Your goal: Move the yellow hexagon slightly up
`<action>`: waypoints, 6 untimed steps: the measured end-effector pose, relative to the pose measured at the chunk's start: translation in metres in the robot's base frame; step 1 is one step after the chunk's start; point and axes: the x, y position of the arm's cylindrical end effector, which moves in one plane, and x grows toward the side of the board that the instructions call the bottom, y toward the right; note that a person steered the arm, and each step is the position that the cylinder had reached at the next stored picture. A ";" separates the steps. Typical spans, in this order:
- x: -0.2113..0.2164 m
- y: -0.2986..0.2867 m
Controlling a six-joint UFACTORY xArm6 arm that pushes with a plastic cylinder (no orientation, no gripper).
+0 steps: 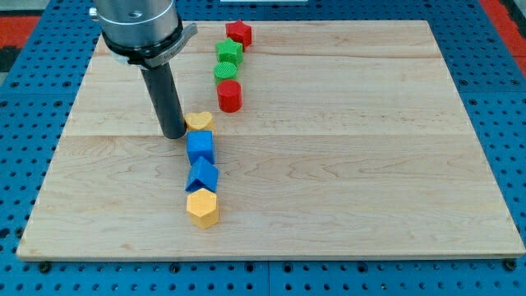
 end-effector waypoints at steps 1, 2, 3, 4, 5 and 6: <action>0.000 0.000; 0.061 -0.002; 0.119 -0.002; 0.161 -0.001; 0.169 0.042; 0.138 0.097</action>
